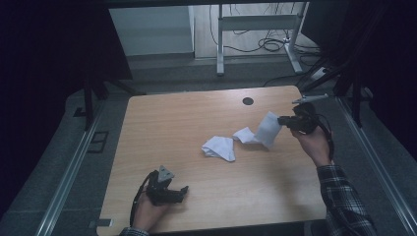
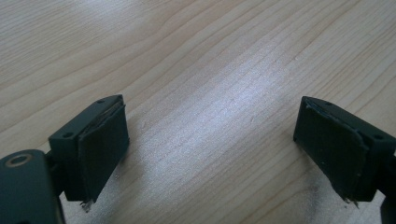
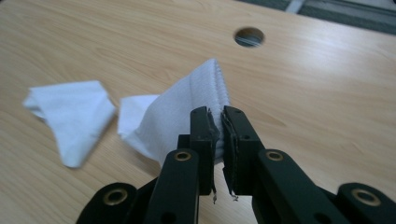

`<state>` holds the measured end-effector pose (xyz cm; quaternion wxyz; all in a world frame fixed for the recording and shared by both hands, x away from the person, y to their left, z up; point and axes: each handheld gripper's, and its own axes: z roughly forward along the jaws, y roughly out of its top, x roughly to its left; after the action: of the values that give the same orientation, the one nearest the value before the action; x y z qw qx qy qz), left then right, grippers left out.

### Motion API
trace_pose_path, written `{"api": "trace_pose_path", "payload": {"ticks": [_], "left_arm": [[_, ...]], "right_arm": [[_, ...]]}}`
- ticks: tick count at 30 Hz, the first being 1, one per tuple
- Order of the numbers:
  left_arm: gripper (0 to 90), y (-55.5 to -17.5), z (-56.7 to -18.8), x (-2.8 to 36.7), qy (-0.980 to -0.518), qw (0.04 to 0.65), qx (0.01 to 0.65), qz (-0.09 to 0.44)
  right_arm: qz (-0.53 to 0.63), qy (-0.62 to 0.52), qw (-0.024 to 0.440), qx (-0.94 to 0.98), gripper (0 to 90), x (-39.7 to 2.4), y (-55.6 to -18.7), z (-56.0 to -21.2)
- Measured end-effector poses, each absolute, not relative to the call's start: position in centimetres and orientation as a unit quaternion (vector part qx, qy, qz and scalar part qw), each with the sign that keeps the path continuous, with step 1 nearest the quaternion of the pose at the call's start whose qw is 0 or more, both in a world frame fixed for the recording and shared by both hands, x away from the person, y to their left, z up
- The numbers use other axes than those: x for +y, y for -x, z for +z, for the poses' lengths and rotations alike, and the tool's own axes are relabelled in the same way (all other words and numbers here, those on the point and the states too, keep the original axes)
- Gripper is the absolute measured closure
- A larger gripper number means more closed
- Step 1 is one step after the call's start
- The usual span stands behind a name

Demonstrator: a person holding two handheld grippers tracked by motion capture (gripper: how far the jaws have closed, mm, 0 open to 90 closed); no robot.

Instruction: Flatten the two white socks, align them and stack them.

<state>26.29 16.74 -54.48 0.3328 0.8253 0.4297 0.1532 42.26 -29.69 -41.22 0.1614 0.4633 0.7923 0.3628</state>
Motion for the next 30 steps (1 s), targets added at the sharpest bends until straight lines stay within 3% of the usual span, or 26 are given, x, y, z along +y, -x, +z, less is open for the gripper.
{"api": "trace_pose_path", "payload": {"ticks": [12,18,24,30], "left_arm": [[10.1,-26.3,-54.5,16.7,-0.826,0.333,0.429,0.154],[10.1,-26.3,-54.5,16.7,-0.826,0.333,0.429,0.154],[10.1,-26.3,-54.5,16.7,-0.824,0.333,0.432,0.154],[10.1,-26.3,-54.5,16.7,-0.824,0.333,0.432,0.154]], "right_arm": [[0.309,-0.544,0.122,0.771,79.3,-35.8,-42.0,-48.7],[0.296,-0.553,0.124,0.769,65.0,-36.9,-41.6,-50.1],[0.338,-0.508,0.115,0.784,64.2,-33.8,-41.4,-47.5],[0.355,-0.451,0.093,0.813,62.8,-28.4,-41.8,-47.1]]}}
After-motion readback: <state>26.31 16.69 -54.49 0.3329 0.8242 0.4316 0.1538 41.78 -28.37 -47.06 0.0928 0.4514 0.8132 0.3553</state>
